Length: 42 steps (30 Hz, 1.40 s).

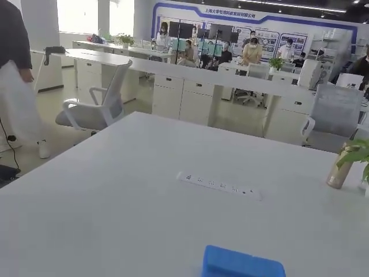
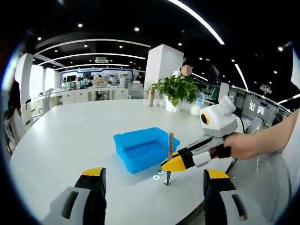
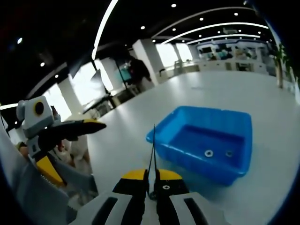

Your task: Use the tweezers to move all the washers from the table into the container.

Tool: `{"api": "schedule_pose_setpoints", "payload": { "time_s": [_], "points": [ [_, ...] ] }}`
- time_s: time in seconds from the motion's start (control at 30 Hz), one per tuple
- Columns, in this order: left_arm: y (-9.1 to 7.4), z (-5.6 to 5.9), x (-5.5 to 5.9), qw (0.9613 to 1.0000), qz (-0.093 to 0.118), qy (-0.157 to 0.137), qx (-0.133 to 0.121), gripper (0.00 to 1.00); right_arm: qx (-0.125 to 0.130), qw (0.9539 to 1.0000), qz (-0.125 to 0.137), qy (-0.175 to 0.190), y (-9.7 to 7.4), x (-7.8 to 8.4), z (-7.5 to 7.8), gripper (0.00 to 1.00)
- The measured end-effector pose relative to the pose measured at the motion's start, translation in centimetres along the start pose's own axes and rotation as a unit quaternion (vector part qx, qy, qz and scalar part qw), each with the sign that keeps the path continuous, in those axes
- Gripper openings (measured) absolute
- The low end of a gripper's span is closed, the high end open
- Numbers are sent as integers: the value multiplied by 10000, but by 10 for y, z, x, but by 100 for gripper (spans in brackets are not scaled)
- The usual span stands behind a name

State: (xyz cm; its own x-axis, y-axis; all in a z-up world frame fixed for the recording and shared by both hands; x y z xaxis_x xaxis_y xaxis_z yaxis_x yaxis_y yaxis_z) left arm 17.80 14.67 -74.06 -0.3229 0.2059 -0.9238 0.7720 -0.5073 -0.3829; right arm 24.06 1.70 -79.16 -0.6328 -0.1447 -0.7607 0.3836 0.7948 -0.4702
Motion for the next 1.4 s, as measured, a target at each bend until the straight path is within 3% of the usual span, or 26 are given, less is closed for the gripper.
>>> {"api": "schedule_pose_setpoints", "payload": {
  "time_s": [0.13,0.3,0.37,0.43,0.5,0.67,0.93,1.1,1.4],
  "points": [
    [0,0,0,10000,-8,12,-3,87,-31,9999,-8,-105,0,0,-5,4],
    [0,-1,0,10000,18,-17,-25,87,-98,9980,-92,-623,-1,2,-12,4],
    [0,-1,0,10000,3,-5,-30,87,-121,9952,-149,-960,-1,2,-20,4],
    [1,-1,0,10000,-2,9,-24,87,-142,9922,-220,-1222,0,-1,-12,5],
    [0,-1,1,10000,-11,13,-31,86,-152,9887,-272,-1465,1,3,-15,5],
    [0,-2,0,10000,2,12,-52,86,-97,9832,-336,-1791,2,10,-22,5],
    [0,-2,1,10000,-17,-2,-48,86,-100,9817,-312,-1875,4,12,-26,5],
    [0,-2,1,10000,-38,14,-49,85,-46,9856,-198,-1677,0,14,-23,6],
    [0,-3,2,9999,-51,67,-131,85,14,9862,-191,-1643,-2,14,-20,5]
  ]
}}
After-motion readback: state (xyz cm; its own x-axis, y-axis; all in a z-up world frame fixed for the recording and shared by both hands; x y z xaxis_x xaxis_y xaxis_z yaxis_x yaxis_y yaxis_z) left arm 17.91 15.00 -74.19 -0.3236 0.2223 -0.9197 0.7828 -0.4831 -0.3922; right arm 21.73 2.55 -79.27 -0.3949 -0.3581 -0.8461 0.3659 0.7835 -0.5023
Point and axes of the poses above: the centre of the closed fingertips' face, and the gripper's own axes: y roughly forward along the fingers, z roughly to its right, x roughly out of its underside, the point moved 6 cm from there along -y, roughly backward along the fingers, and after that the axes turned 7 degrees about y, right-handed, at the moved point
